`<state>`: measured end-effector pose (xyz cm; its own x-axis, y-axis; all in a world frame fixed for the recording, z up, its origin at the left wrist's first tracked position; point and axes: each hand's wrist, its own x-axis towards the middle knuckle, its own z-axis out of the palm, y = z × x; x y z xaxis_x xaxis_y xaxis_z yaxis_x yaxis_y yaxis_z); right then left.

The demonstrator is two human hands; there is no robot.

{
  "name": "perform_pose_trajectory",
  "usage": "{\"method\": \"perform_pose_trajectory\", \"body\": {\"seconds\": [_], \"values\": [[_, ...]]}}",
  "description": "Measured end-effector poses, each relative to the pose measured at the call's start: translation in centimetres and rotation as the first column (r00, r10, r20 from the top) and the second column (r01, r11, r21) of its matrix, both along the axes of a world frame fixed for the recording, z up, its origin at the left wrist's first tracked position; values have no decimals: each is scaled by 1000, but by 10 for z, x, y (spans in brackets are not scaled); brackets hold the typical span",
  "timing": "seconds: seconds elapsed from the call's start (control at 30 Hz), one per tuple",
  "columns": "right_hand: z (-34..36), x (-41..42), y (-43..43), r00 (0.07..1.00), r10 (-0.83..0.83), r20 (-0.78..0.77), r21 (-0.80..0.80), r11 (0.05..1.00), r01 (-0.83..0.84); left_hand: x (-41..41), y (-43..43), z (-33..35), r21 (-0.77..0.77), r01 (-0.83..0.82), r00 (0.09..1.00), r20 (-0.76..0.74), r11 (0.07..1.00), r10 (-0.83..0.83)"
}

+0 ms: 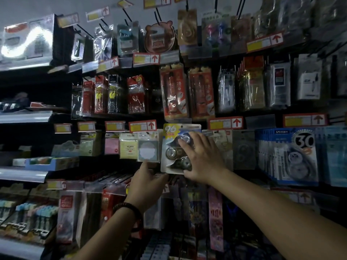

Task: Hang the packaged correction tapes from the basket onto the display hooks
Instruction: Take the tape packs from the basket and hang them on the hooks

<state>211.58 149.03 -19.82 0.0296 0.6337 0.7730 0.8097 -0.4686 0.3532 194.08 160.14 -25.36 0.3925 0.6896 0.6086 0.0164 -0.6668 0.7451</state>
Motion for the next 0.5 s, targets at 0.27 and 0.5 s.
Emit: {"method": "perform_pose_trajectory", "body": {"seconds": [0.27, 0.5], "values": [[14, -7, -4, 996, -46, 76, -116, 992, 55, -3, 3, -13, -1, -25, 998, -55, 1000, 25], [13, -18, -3, 993, -42, 108, -57, 997, 49, -5, 2, -16, 6, -1, 997, -72, 1000, 2]]}}
